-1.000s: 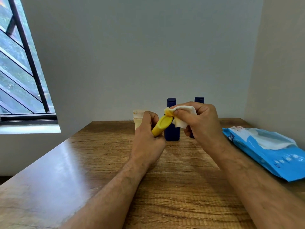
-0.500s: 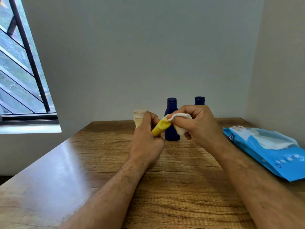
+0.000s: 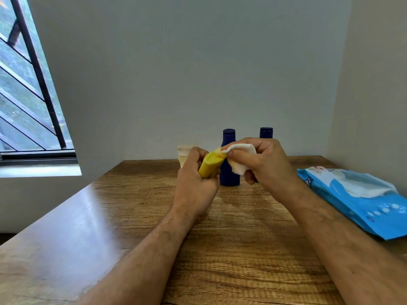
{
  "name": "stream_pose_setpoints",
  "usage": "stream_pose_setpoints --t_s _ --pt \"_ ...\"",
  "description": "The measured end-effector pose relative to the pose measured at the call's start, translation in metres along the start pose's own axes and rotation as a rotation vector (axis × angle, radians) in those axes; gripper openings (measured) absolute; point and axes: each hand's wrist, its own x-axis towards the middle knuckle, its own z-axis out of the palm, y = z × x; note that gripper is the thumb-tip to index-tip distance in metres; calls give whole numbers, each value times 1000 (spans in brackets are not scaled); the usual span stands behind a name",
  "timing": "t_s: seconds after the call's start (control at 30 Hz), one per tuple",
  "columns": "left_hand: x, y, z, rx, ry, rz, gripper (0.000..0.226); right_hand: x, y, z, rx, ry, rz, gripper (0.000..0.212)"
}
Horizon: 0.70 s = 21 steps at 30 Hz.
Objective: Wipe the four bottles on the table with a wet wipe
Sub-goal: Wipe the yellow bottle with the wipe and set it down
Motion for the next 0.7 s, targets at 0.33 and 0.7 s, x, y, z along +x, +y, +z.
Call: stream_pose_setpoints --t_s 0.33,0.7 --pt "0 11 -5 -727 -218 -252 45 1 1 -2 65 83 -29 7" --pt "3 14 -4 -829 -115 -247 38 -2 0 1 -56 21 -92 8"
